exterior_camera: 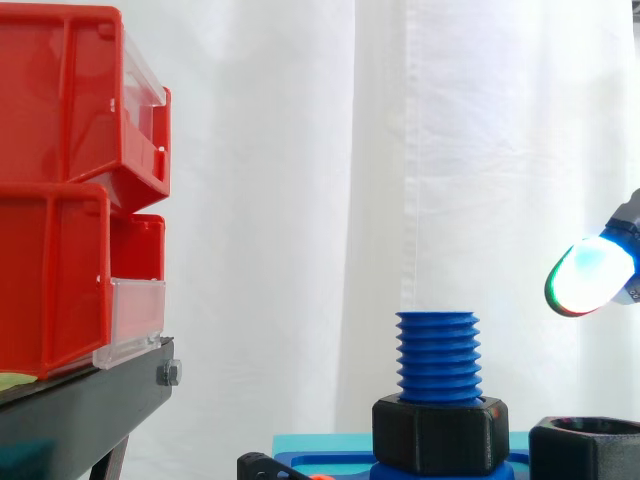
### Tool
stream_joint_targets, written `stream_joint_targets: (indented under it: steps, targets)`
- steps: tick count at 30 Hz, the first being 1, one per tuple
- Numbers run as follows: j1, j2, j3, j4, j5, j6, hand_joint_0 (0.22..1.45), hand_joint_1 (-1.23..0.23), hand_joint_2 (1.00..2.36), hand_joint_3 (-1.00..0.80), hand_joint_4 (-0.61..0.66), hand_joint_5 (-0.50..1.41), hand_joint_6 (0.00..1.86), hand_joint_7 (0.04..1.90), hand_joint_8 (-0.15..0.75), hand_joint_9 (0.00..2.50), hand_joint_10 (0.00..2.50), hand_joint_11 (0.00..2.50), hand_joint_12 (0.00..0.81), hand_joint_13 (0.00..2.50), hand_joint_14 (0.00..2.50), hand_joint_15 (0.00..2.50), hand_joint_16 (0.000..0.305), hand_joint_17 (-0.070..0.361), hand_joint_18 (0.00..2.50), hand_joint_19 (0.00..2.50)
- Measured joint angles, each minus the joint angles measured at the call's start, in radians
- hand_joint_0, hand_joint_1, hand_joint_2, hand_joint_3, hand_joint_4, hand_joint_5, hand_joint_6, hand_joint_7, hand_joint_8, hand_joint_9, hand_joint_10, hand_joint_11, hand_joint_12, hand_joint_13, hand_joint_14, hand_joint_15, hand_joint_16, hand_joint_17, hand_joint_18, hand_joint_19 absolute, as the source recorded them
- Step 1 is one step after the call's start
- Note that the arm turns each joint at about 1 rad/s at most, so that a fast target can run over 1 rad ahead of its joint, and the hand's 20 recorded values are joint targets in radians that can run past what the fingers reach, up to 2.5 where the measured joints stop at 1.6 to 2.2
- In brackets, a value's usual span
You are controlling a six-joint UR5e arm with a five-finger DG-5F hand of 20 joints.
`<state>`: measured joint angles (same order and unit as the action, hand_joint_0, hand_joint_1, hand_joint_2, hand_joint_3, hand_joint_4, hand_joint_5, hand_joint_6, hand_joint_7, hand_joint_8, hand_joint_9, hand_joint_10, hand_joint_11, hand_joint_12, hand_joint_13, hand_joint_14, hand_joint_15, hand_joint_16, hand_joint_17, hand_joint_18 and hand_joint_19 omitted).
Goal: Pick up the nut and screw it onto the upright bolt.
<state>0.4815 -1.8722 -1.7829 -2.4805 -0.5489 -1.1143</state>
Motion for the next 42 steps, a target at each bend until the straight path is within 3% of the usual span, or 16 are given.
stream_joint_targets:
  steps: [6, 12, 21, 30, 38, 42]
  targets:
    - [0.005, -0.036, 0.002, 0.07, 0.006, -0.044, 0.4, -0.67, 1.0, -0.5, 0.2, -0.27, 0.5, 0.66, 0.285, 0.18, 0.0, 0.0, 0.339, 0.02, 0.0, 0.0, 0.044, 0.099, 0.0, 0.0]
    - [0.008, -0.076, 0.01, 0.113, 0.028, -0.044, 0.41, -0.67, 1.0, -0.5, 0.21, -0.27, 0.5, 0.66, 0.287, 0.19, 0.0, 0.0, 0.337, 0.02, 0.0, 0.0, 0.043, 0.097, 0.0, 0.0]
    - [0.02, -0.088, 0.01, 0.124, 0.074, -0.039, 0.41, -0.67, 1.0, -0.5, 0.21, -0.27, 0.5, 0.67, 0.287, 0.19, 0.0, 0.0, 0.336, 0.03, 0.0, 0.0, 0.043, 0.097, 0.0, 0.0]
    - [0.022, -0.092, 0.011, 0.115, 0.081, -0.043, 0.42, -0.67, 1.0, -0.5, 0.21, -0.27, 0.5, 0.67, 0.286, 0.19, 0.0, 0.0, 0.335, 0.03, 0.0, 0.0, 0.043, 0.096, 0.0, 0.0]
    - [0.029, -0.149, 0.011, 0.154, 0.081, -0.042, 0.41, -0.67, 1.0, -0.5, 0.21, -0.27, 0.5, 0.67, 0.288, 0.19, 0.0, 0.0, 0.336, 0.03, 0.0, 0.0, 0.043, 0.096, 0.0, 0.0]
    - [0.035, -0.16, 0.011, 0.183, 0.109, -0.044, 0.41, -0.67, 1.0, -0.5, 0.21, -0.27, 0.5, 0.67, 0.288, 0.19, 0.0, 0.0, 0.336, 0.03, 0.0, 0.0, 0.043, 0.096, 0.0, 0.0]
